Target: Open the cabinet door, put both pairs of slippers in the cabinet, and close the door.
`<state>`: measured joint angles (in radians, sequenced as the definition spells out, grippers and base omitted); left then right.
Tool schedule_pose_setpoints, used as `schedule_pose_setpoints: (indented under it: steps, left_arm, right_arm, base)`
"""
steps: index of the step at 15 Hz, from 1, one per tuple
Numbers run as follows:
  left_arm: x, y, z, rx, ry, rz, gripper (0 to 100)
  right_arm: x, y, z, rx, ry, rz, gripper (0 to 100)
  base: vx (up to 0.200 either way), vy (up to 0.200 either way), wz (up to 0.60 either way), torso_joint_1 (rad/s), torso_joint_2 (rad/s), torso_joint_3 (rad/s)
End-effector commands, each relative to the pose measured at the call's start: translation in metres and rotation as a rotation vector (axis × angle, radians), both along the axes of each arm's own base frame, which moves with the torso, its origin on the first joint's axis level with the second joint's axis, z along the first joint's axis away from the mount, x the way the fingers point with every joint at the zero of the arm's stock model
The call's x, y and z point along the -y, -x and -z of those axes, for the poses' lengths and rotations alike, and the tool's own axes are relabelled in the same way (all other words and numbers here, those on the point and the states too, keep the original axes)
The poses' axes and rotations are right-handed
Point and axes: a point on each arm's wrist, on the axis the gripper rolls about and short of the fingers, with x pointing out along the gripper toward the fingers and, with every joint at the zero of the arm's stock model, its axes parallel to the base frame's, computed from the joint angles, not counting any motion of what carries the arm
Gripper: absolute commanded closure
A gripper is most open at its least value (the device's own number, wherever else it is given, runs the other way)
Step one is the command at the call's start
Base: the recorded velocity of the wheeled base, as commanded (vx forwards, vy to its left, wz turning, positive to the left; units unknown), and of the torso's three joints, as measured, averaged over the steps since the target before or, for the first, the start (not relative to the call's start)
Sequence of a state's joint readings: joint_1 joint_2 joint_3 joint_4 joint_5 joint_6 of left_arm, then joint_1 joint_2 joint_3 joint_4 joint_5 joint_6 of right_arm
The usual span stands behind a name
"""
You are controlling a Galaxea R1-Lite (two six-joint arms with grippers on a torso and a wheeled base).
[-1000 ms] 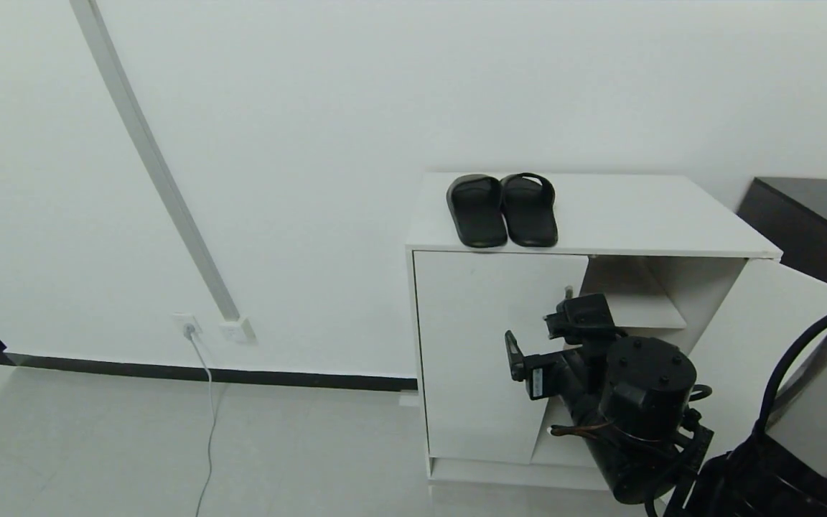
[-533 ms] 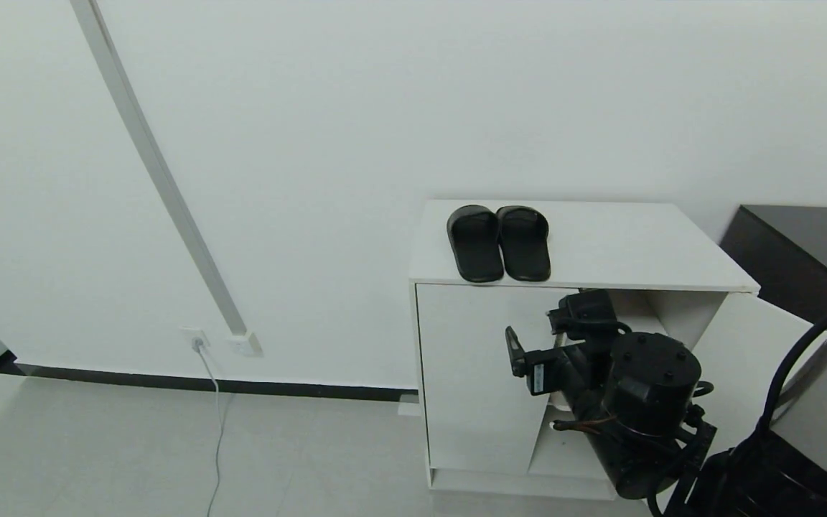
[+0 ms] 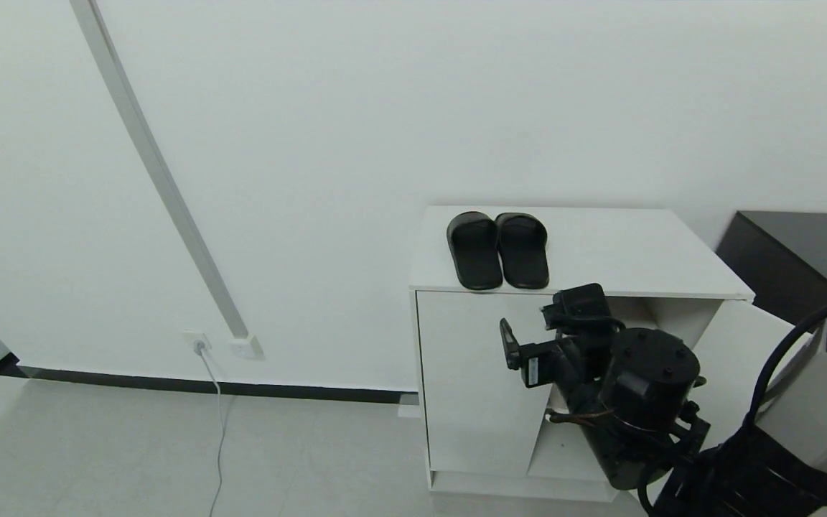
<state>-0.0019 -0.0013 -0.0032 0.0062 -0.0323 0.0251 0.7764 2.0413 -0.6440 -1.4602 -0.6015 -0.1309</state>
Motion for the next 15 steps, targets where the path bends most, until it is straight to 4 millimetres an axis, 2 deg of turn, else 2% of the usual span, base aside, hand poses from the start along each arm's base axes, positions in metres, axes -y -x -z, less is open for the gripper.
schedule_pose_setpoints:
  steps: [1,4,6,11,15]
  left_arm:
    - [0.0,0.0,0.0,-0.001,-0.001,0.001,100]
    - [0.0,0.0,0.0,-0.001,-0.001,-0.001,100]
    - [0.0,0.0,0.0,-0.001,0.001,-0.001,100]
    - [0.0,0.0,0.0,-0.003,-0.001,-0.001,100]
    - [0.0,0.0,0.0,-0.003,-0.001,0.001,100]
  right_arm:
    - [-0.009,-0.022,-0.022,0.002,-0.02,0.027,0]
    - [-0.015,-0.042,-0.068,-0.091,-0.123,0.049,0]
    - [-0.019,-0.047,-0.083,-0.177,-0.158,0.061,0]
    - [-0.02,-0.053,-0.074,-0.257,-0.162,0.084,0]
    - [-0.025,-0.058,-0.05,-0.304,-0.125,0.089,0]
  base:
    - [0.0,0.0,0.0,0.0,0.0,0.0]
    - [0.0,0.0,0.0,0.0,0.0,0.0]
    - [0.1,0.0,0.0,-0.001,0.0,-0.001]
    - [0.2,0.0,0.0,-0.002,0.0,0.003]
    - [0.2,0.0,0.0,0.01,0.0,0.0]
